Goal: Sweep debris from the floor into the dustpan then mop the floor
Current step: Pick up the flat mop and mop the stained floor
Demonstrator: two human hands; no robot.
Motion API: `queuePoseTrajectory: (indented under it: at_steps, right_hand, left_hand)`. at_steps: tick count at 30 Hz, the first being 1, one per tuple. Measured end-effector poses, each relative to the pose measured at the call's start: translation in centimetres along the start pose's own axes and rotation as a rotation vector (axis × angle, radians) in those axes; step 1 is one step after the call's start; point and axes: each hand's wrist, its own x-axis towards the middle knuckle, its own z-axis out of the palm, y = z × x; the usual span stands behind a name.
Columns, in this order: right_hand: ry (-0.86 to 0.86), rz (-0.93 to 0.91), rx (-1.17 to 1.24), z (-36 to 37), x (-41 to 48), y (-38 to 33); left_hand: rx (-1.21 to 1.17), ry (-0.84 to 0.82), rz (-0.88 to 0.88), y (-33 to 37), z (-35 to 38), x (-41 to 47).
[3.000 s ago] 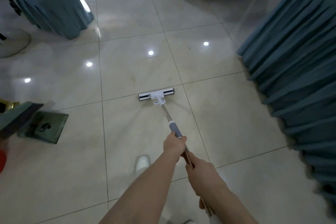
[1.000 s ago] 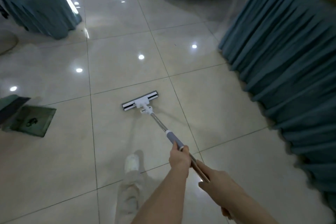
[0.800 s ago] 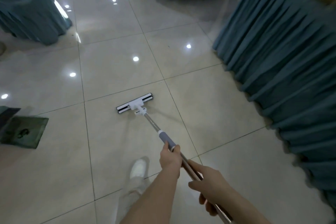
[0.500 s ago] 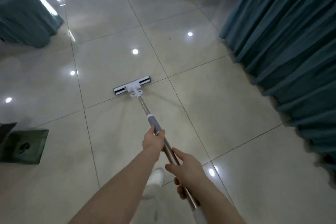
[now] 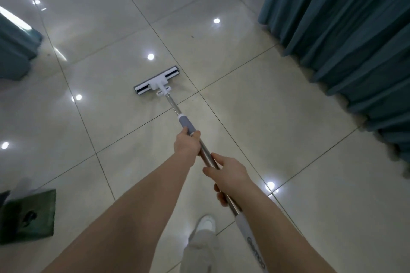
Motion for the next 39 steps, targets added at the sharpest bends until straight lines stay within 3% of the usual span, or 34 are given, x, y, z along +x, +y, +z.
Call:
queuePoseTrajectory:
  at_steps: [11, 27, 32, 39]
  right_hand:
    - [0.021, -0.026, -0.057, 1.9, -8.0, 9.4]
    - [0.079, 0.073, -0.025, -0.4, -34.4, 34.6]
    - [0.095, 0.046, -0.049, -0.6, -36.4, 35.7]
    - [0.121, 0.113, 0.099, 0.6, -31.7, 31.1]
  left_hand:
    - [0.178, -0.118, 0.037, -7.2, -0.8, -9.8]
    - [0.196, -0.273, 0.051, -29.3, 3.3, -39.2]
    - [0.236, -0.266, 0.068, -30.3, 3.2, -41.5]
    - [0.163, -0.201, 0.063, -26.6, 2.6, -35.9]
